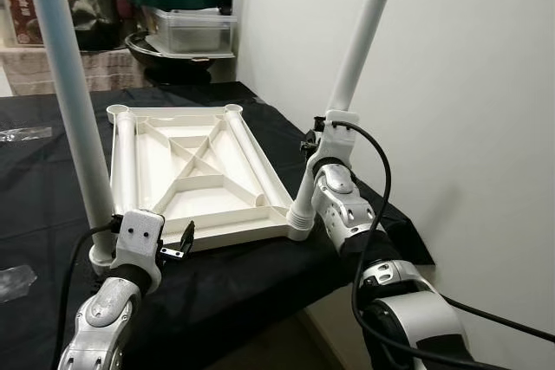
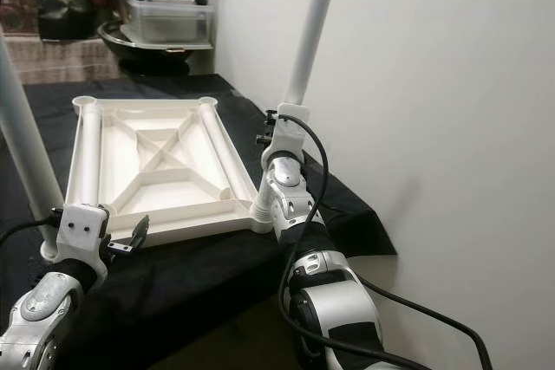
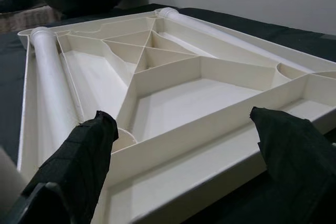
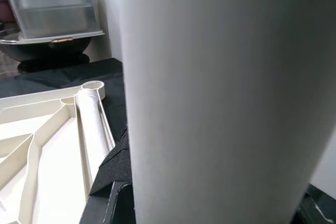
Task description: Building children table
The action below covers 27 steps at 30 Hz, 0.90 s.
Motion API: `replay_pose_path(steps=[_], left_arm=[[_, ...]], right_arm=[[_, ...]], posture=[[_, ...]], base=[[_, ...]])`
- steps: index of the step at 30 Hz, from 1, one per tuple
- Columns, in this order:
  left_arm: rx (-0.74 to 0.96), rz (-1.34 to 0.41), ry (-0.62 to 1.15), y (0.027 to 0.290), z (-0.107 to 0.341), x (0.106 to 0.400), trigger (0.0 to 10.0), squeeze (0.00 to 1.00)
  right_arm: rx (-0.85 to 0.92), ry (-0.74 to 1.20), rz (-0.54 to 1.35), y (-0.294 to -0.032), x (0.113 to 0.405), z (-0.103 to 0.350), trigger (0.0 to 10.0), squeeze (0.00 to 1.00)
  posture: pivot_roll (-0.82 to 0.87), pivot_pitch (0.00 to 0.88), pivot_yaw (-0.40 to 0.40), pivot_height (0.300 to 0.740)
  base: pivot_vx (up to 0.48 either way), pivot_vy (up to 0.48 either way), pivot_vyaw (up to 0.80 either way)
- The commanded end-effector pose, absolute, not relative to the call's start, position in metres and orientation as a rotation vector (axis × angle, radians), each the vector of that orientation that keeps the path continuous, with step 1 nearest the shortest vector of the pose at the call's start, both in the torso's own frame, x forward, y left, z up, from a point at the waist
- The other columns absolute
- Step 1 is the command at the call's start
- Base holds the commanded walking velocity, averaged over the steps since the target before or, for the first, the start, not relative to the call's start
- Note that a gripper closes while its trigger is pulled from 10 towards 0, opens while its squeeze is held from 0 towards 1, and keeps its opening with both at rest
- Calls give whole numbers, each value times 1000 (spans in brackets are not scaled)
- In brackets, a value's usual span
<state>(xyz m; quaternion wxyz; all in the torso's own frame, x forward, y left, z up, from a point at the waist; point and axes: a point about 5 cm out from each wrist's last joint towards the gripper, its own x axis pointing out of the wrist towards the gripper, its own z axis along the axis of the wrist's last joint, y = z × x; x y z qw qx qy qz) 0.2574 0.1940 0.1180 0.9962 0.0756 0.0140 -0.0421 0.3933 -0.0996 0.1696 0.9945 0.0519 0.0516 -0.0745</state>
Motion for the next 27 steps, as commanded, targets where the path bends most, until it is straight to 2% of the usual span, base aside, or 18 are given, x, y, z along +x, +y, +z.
replay_pose_path(steps=[1, 27], left_arm=[[159, -92, 19, 192, 119, 260, 10000, 0], [158, -106, 18, 190, 119, 261, 10000, 0]], right_arm=[[18, 425, -233, -117, 369, 95, 10000, 0], [58, 281, -275, -119, 377, 123, 10000, 0]], posture=[[52, 0, -127, 740], [42, 0, -119, 740]], base=[[0, 0, 0], [0, 0, 0]])
